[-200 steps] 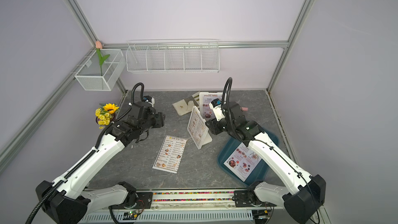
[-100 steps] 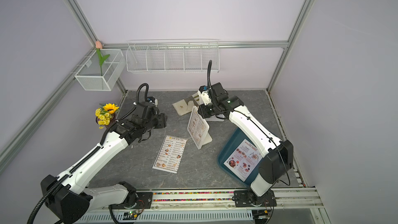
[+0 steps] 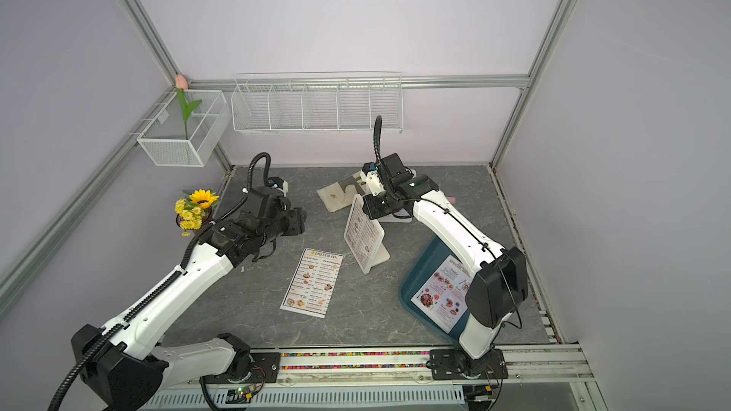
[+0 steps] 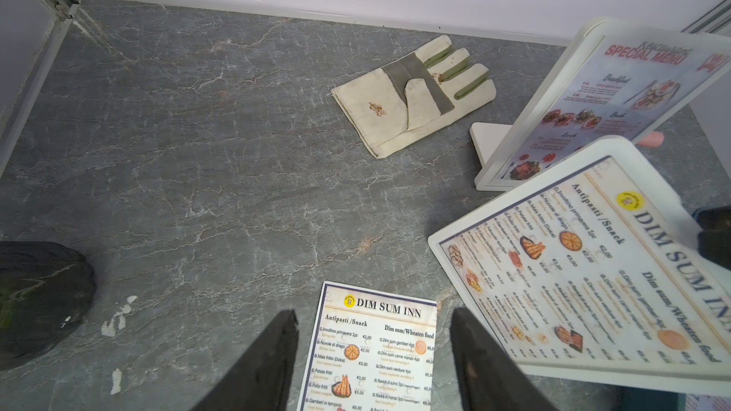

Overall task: Replace the menus in the menu holders
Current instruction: Take out the menu from the menu holder.

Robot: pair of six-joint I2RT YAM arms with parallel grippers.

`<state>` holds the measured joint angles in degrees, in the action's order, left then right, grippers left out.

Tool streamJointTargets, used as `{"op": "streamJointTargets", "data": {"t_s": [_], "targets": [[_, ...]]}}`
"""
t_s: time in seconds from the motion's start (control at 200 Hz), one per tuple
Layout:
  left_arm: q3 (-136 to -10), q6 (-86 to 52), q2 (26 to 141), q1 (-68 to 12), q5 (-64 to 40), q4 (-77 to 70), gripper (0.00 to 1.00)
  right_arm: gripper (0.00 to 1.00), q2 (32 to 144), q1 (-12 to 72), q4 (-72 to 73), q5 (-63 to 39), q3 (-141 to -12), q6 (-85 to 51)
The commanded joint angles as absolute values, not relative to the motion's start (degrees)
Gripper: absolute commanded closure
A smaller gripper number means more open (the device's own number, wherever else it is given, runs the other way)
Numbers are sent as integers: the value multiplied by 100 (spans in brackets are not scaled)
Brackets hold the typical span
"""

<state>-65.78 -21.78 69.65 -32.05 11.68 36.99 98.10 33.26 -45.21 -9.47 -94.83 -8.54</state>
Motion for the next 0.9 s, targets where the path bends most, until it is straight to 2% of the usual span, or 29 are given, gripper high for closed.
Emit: {"op": "streamJointTargets", "data": {"t_s": [0.0, 0.545, 0.895], "targets": [[-6580, -2123, 6821, -3218, 1264, 3753, 36, 75, 9907, 3366, -4579, -1077, -9566, -769], [-6469, -2143, 6731, -3220, 1315, 3727, 36, 86, 9820, 3358, -4657, -1320, -9583, -892], [-6425, -2153, 6706, -3216, 1320, 3709, 36, 90, 9765, 3288, -4654, -1484, -9641, -1006]]}}
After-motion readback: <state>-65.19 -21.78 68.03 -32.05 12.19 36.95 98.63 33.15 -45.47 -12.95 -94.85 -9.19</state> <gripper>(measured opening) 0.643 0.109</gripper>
